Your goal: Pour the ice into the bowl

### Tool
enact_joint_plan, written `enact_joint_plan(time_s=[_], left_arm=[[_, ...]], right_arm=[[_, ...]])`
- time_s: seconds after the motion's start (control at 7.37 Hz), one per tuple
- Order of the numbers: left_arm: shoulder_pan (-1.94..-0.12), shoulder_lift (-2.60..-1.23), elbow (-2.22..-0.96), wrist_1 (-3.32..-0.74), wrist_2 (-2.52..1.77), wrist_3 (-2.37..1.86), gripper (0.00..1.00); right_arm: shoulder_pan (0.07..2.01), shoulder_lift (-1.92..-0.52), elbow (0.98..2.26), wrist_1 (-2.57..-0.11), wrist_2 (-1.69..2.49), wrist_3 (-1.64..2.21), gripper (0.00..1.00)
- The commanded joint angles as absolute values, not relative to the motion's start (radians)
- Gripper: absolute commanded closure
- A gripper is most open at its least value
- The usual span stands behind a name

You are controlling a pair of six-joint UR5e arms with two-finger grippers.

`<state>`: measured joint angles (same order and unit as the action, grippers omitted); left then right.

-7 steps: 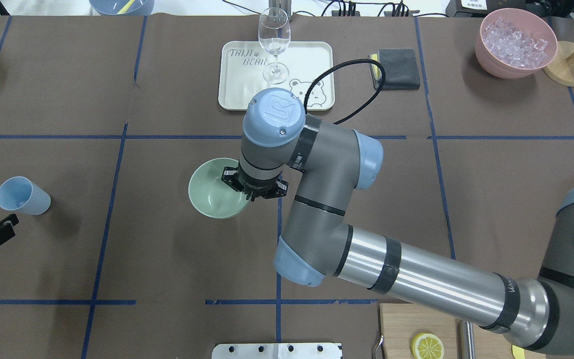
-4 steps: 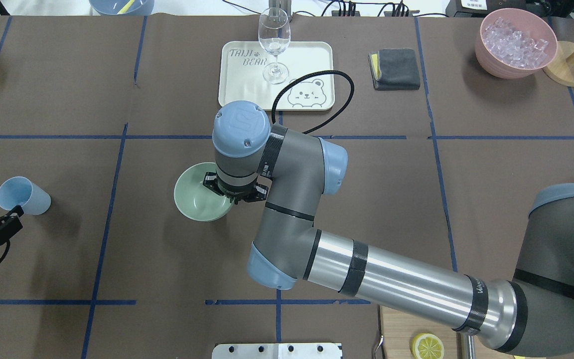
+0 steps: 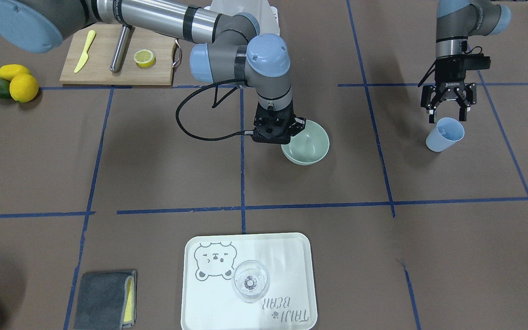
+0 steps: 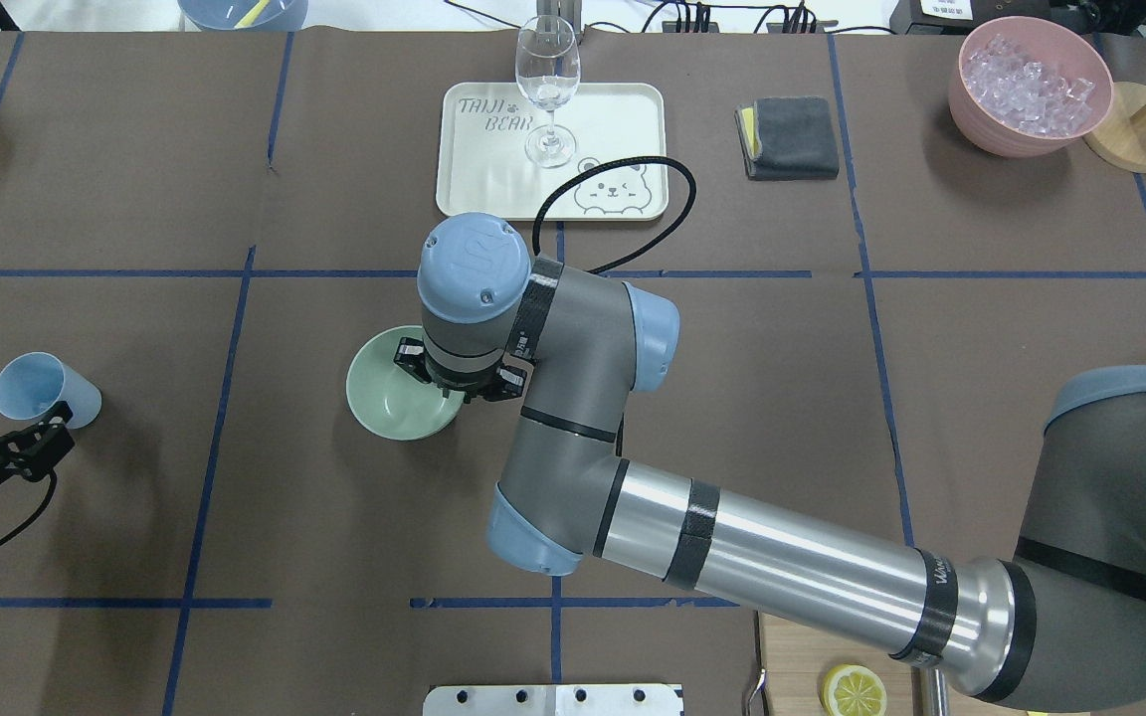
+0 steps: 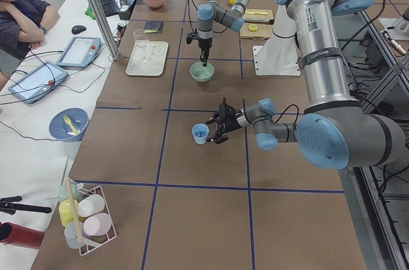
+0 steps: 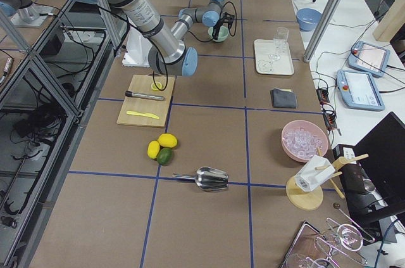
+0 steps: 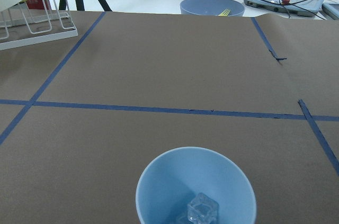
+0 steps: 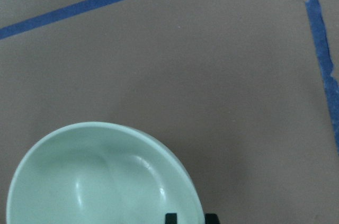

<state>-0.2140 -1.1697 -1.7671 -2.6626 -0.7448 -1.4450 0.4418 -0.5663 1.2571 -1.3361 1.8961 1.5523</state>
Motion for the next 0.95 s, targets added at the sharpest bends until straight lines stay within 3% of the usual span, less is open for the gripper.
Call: enact_joint_plan(time_s=[0.0,0.54,0.81], left_arm=[[-0.207,-1.212,-1.712,-2.658,-0.698,-1.445,0.00],[-0.207,-1.261,-1.652,-2.658,-0.661,-1.445,0.00],[-0.207,-1.267,-1.649,-2.660,-0.663,-1.445,0.00]], right_arm=[[0.446,-0.546,1.261,-1.325,1.893,1.575,0.00],[0.477,-0.543,1.302,-1.368,1.914,1.571,0.00],[0.495,-0.549,1.383,-1.503,1.919,1.556,0.00]])
